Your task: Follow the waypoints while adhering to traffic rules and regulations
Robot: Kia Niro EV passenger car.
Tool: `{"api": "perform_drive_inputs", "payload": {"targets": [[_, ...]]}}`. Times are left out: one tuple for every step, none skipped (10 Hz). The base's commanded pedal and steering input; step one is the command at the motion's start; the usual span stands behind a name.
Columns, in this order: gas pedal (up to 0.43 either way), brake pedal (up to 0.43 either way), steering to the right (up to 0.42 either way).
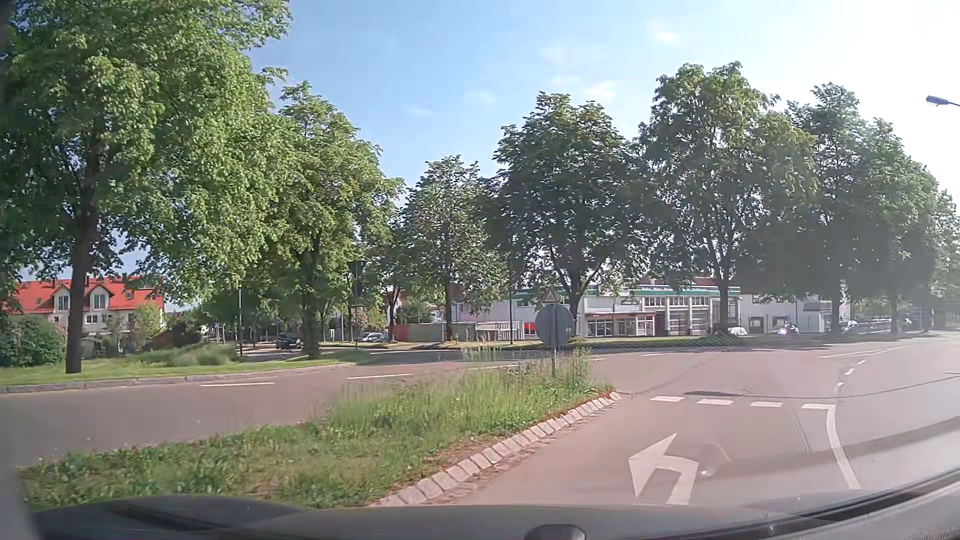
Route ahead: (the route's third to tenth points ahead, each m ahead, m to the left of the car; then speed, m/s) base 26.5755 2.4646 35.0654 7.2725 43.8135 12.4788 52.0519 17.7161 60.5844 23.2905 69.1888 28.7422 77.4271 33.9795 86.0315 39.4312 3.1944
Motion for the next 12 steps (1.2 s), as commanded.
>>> {"api": "perform_drive_inputs", "payload": {"targets": [[0.000, 0.201, 0.307], [0.000, 0.207, 0.312], [0.000, 0.207, 0.315], [0.000, 0.207, 0.314], [0.000, 0.207, 0.310], [0.000, 0.201, 0.302], [0.000, 0.201, 0.294], [0.000, 0.201, 0.292], [0.000, 0.201, 0.292], [0.000, 0.201, 0.290], [0.000, 0.201, 0.288], [0.000, 0.201, 0.285]]}}
